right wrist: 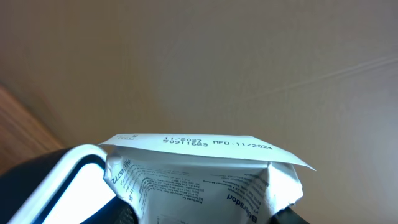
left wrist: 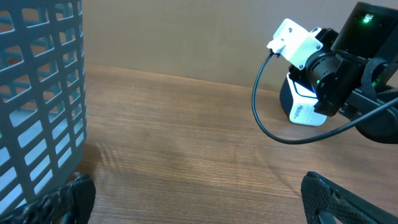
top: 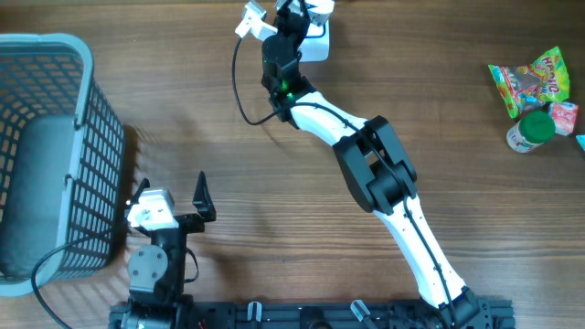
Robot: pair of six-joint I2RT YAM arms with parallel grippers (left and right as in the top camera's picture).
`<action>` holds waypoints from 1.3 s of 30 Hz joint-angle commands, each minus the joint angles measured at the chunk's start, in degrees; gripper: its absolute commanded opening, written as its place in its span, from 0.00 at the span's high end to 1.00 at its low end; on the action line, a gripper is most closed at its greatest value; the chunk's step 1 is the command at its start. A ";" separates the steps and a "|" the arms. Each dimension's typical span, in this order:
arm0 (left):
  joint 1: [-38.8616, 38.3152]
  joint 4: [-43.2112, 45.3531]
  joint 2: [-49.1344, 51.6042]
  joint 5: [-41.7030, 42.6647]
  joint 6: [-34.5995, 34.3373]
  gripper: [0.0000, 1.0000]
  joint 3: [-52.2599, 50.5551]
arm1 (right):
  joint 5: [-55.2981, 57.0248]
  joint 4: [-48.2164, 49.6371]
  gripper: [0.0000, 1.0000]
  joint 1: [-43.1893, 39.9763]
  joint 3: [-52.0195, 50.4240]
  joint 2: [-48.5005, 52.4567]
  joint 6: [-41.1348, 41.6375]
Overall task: Scan the item barcode
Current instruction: 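Carry the white box to the right edge and release it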
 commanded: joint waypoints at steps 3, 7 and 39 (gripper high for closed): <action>-0.22 0.35 -0.24 -0.55 -0.52 0.00 -0.39 | 4.48 -0.66 0.56 0.24 0.50 -4.13 -0.52; -0.22 0.35 -0.24 -0.55 -0.52 0.00 -0.39 | 8.85 -17.35 0.61 -1.97 0.50 -14.62 9.90; -0.22 0.35 -0.24 -0.55 -0.52 0.00 -0.39 | -37.79 -99.41 0.64 -73.35 -17.33 -36.00 94.25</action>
